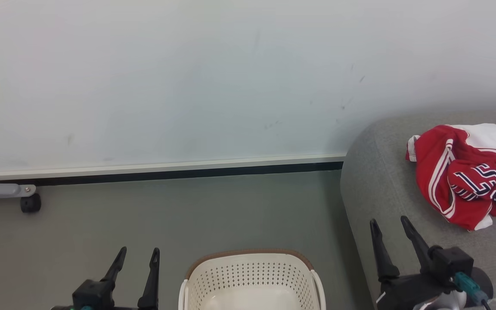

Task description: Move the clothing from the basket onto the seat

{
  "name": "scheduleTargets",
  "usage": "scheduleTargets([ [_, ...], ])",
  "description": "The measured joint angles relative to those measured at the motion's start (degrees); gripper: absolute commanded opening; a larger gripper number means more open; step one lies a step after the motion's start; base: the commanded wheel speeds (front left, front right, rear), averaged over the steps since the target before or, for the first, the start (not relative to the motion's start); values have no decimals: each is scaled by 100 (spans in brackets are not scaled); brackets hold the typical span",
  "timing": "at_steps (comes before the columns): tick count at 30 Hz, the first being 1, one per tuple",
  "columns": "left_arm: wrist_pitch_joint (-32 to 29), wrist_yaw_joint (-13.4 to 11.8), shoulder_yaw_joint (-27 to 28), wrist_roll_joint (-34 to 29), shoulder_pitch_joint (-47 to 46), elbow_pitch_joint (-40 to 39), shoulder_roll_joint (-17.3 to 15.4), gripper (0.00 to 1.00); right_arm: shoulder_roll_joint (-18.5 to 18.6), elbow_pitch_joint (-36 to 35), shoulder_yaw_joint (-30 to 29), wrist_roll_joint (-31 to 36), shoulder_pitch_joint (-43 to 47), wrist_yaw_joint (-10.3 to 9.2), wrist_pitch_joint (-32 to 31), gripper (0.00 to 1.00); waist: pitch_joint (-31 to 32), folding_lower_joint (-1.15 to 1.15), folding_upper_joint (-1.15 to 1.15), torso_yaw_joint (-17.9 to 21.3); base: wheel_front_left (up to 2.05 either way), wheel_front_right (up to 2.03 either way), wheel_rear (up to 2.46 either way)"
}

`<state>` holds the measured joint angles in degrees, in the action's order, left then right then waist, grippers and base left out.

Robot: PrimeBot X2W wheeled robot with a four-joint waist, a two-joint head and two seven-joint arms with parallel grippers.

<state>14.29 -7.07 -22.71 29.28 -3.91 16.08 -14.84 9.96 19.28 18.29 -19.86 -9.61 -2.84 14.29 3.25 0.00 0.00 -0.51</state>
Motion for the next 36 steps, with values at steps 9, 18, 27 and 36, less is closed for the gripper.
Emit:
scheduleTargets([
  [9,1,-5,428,-250,422,-346,38,100,54,-639,-115,133,583,-126,0,100,-44,0,0,141,0,0,0],
  [18,1,-5,835,-545,572,-494,167,100,112,-1018,-235,183,711,-177,1,100,-99,0,1,201,0,0,0],
  [27,1,-5,1131,-832,680,-617,266,100,123,-1204,-287,224,723,-220,1,100,-153,0,0,163,0,0,0],
  [36,1,-5,1238,-980,680,-688,354,100,124,-1301,-289,226,721,-222,1,100,-188,0,0,129,0,0,0],
])
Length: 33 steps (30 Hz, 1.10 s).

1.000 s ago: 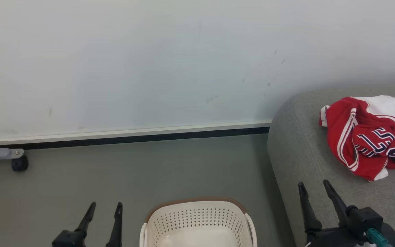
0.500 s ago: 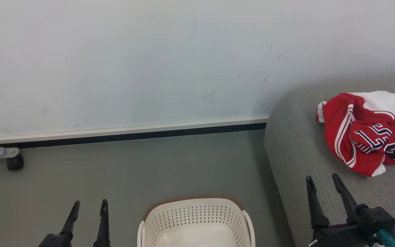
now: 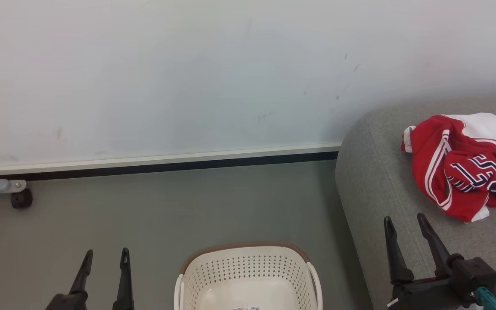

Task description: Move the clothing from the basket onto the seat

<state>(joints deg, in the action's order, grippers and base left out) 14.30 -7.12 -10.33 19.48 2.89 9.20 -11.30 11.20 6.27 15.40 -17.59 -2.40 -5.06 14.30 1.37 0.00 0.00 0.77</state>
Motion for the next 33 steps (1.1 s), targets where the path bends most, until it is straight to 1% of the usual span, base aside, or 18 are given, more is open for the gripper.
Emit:
scheduleTargets([
  [18,0,0,222,-348,21,-30,96,100,1,-55,-46,32,0,-7,0,100,-20,0,0,-19,0,0,0],
  [19,-2,1,245,-354,23,-7,111,0,-5,-35,-43,31,4,-3,-7,0,-21,0,0,-21,0,0,0],
  [26,-56,35,218,-249,175,271,232,0,-133,270,-20,-40,231,13,-33,0,-24,0,0,-23,0,0,0],
  [31,-162,96,294,-19,169,304,250,0,-162,314,-149,-311,218,71,-126,0,-31,0,0,-26,0,0,0],
  [33,-197,115,319,187,165,321,266,0,-175,327,-198,-483,203,88,-189,0,-34,0,0,-27,0,0,0],
])
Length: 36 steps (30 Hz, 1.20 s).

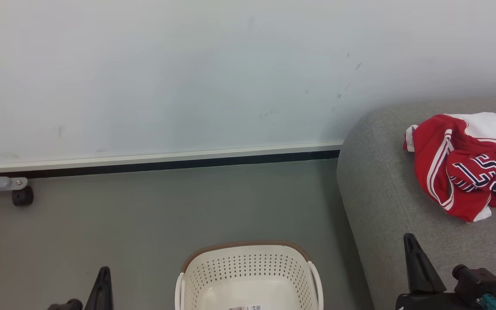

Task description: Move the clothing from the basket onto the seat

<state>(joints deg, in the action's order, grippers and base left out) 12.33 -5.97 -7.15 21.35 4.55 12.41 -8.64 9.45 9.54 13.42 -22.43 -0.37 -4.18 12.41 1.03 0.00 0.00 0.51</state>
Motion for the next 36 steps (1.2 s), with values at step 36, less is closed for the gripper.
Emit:
scheduleTargets([
  [36,-797,526,509,2888,-327,188,247,0,-289,304,-865,-2855,-152,428,-812,0,-45,0,0,-21,0,0,0],
])
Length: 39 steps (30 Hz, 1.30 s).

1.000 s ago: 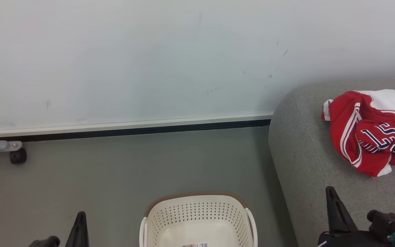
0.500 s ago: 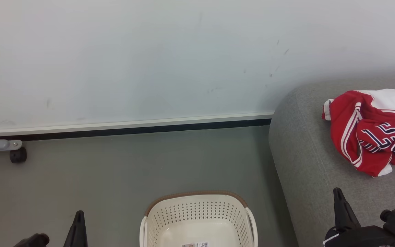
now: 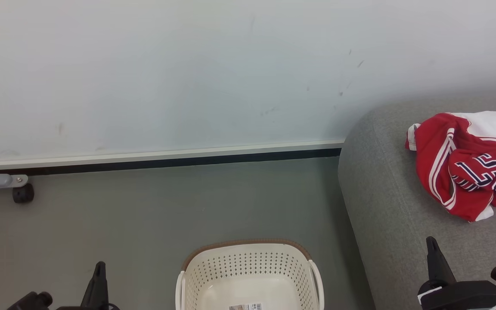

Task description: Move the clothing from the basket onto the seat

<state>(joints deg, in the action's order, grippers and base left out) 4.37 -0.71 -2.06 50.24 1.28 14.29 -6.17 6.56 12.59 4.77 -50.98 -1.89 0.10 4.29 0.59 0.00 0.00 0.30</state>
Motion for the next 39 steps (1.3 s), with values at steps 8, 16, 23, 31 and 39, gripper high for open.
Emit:
scheduleTargets([
  [8,-176,129,122,614,-100,36,49,0,-53,71,-189,-597,-41,100,-167,0,-10,0,0,-4,0,0,0],
  [16,-337,232,215,1192,-155,79,105,0,-109,135,-377,-1202,-105,203,-327,0,-21,0,0,-9,0,0,0],
  [23,-485,331,321,1773,-233,116,144,0,-171,201,-535,-1742,-121,300,-475,0,-30,0,0,-13,0,0,0],
  [31,-637,438,419,2375,-344,153,202,0,-225,267,-720,-2329,-194,394,-632,0,-40,0,0,-17,0,0,0],
  [39,-800,536,531,2962,-397,194,271,0,-288,325,-903,-2952,-225,495,-783,0,-50,0,0,-22,0,0,0],
])
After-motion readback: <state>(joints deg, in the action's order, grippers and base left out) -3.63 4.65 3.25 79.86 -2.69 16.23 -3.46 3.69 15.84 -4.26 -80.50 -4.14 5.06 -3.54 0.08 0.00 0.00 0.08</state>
